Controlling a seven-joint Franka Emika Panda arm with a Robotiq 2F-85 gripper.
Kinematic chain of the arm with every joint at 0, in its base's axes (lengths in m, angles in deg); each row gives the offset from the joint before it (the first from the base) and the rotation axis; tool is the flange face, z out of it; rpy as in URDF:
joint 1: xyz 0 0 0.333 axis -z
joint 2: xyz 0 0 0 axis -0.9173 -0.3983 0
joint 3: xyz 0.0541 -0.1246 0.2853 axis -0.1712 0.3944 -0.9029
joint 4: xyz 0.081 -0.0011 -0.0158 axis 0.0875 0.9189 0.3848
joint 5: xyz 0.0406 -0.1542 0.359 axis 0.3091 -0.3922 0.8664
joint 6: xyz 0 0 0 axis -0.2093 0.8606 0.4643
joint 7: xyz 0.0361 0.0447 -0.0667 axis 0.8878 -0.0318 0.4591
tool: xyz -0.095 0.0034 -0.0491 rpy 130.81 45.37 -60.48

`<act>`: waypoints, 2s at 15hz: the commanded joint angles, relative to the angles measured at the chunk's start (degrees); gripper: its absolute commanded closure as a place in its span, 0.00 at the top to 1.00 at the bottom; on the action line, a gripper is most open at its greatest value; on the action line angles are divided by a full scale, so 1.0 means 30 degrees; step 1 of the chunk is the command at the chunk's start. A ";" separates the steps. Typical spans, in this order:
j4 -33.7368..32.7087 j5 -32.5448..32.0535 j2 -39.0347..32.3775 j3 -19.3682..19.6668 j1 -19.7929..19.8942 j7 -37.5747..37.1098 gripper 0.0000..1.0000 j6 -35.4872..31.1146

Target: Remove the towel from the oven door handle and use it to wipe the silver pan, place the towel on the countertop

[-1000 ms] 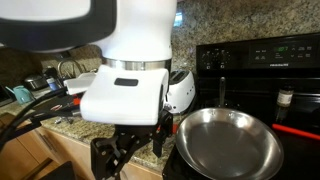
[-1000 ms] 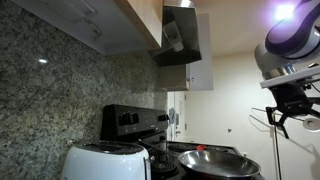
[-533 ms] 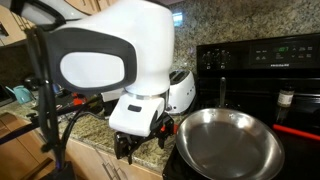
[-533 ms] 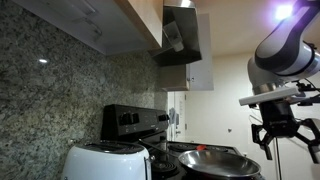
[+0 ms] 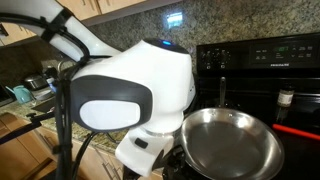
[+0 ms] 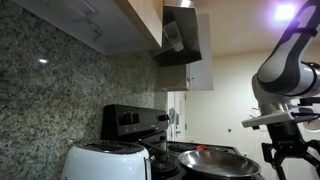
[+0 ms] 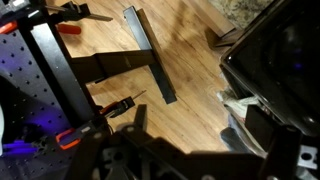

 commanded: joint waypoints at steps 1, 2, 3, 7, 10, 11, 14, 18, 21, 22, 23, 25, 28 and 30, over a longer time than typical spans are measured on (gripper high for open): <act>-0.0501 0.0302 -0.1740 0.0482 -0.0069 -0.0385 1.00 -0.0733; -0.0595 0.0730 -0.2203 0.0521 -0.0051 0.0065 1.00 -0.1118; -0.0721 0.0914 -0.2698 0.0621 -0.0082 -0.0214 1.00 -0.1487; -0.1682 0.2109 -0.4601 0.0603 -0.0149 -0.0183 1.00 -0.2629; -0.2515 0.3186 -0.5778 0.0554 -0.0177 -0.0614 1.00 -0.3373; -0.2759 0.3397 -0.6096 0.0618 -0.0255 -0.0825 1.00 -0.3526; -0.3366 0.3479 -0.6821 0.0925 -0.0377 -0.1614 1.00 -0.3627; -0.3530 0.3979 -0.6844 0.0895 0.0245 -0.1176 1.00 -0.3332; -0.2341 0.3146 -0.5614 0.0821 0.0484 0.1610 1.00 -0.2654; -0.1444 0.3064 -0.4846 0.0741 0.0572 0.3167 1.00 -0.3071; -0.0898 0.2616 -0.4483 0.0999 0.0366 0.3977 1.00 -0.3173; -0.0375 0.2691 -0.4283 0.1143 0.0323 0.5229 1.00 -0.3309; -0.0026 0.3043 -0.4240 0.1341 0.0136 0.5381 1.00 -0.3474; -0.0046 0.3393 -0.4275 0.1309 -0.0047 0.4866 1.00 -0.3963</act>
